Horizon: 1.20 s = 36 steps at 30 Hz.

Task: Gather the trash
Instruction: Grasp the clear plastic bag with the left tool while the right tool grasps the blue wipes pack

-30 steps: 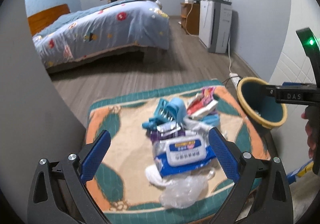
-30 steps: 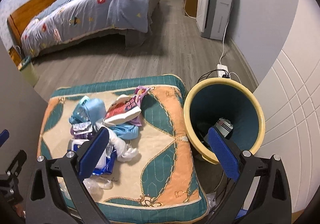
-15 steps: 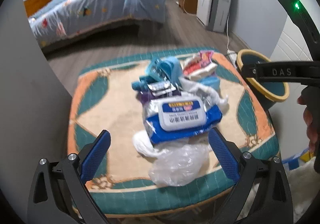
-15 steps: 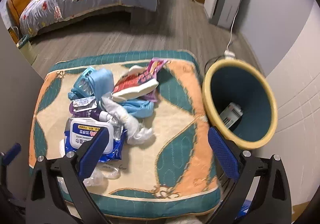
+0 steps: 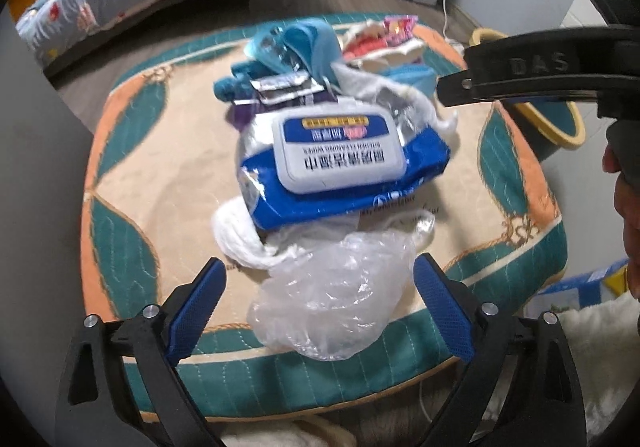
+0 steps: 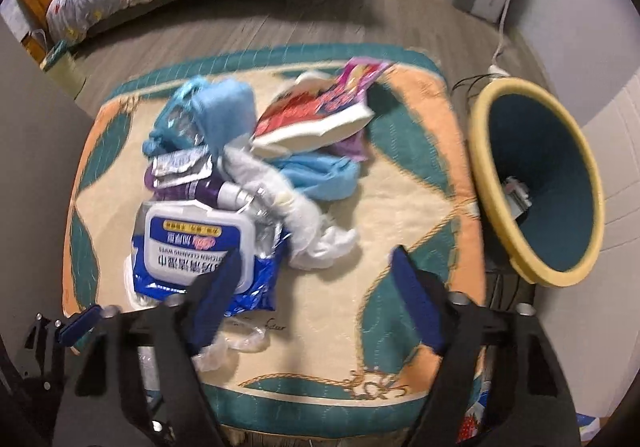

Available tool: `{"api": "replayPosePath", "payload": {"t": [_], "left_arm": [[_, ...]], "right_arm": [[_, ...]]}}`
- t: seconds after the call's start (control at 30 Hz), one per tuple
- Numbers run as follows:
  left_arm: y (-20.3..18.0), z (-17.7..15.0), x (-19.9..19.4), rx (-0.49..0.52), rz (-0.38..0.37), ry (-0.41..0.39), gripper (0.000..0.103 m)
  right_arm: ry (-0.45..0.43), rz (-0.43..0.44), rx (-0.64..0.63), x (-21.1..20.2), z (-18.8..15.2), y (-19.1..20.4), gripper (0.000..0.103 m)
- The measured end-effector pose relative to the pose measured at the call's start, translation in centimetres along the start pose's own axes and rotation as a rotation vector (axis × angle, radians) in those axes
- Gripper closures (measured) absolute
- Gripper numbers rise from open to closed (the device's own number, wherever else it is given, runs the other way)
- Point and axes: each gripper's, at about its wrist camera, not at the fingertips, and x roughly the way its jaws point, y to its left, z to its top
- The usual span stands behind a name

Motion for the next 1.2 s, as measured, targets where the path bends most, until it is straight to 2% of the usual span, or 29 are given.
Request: {"api": "replayPosePath", "payload": {"t": [0.03, 0.13, 0.23, 0.3, 0.37, 0.4, 0.53, 0.67, 0.77, 0.9, 1.03, 1.2], "left_arm": [[0.0, 0.0, 0.2, 0.004, -0.002, 0.009, 0.012], [-0.1, -0.1, 1.1, 0.015, -0.025, 0.050, 0.030], [-0.2, -0.2, 1.5, 0.034, -0.031, 0.063, 0.039], [-0.5, -0.1, 1.6, 0.054, -0.035, 0.069, 0.045], [-0.6, 0.0, 1.6, 0.065, -0.047, 0.071, 0.057], [-0.5, 0.1, 1.4, 0.067, -0.053, 0.070, 0.060], [-0.5, 0.7, 0.8, 0.085, -0.061, 0.052, 0.073], [-0.3, 1.8, -1.0, 0.088, -0.070, 0.000, 0.076], [-0.1, 2.5, -2.3, 0.072, -0.079, -0.043, 0.077], [0.3, 3.3, -4.3, 0.063, -0.075, -0.113, 0.077], [0.5, 4.6, -6.5, 0.054, -0.083, -0.200, 0.077], [0.7, 5.5, -8.1, 0.059, -0.058, -0.266, 0.077]], "right_arm": [[0.019, 0.007, -0.005, 0.6, 0.0, 0.3, 0.039], [0.068, 0.028, -0.005, 2.1, 0.1, 0.8, 0.049], [0.111, 0.064, 0.003, 3.4, 0.1, 1.1, 0.061], [0.142, 0.099, 0.011, 4.1, 0.0, 1.2, 0.077], [0.167, 0.119, 0.010, 4.7, -0.1, 1.4, 0.091], [0.169, 0.122, 0.009, 4.7, -0.1, 1.4, 0.093], [0.136, 0.149, 0.010, 3.3, 0.4, 1.4, 0.099], [0.078, 0.187, 0.026, 1.1, 1.1, 1.1, 0.099], [0.028, 0.226, 0.029, -0.7, 1.9, 1.4, 0.099], [-0.086, 0.222, 0.000, -4.2, 3.1, 1.3, 0.099], [-0.183, 0.225, -0.010, -7.6, 3.9, -0.1, 0.099], [-0.296, 0.207, -0.005, -11.0, 5.0, -2.0, 0.100]]}}
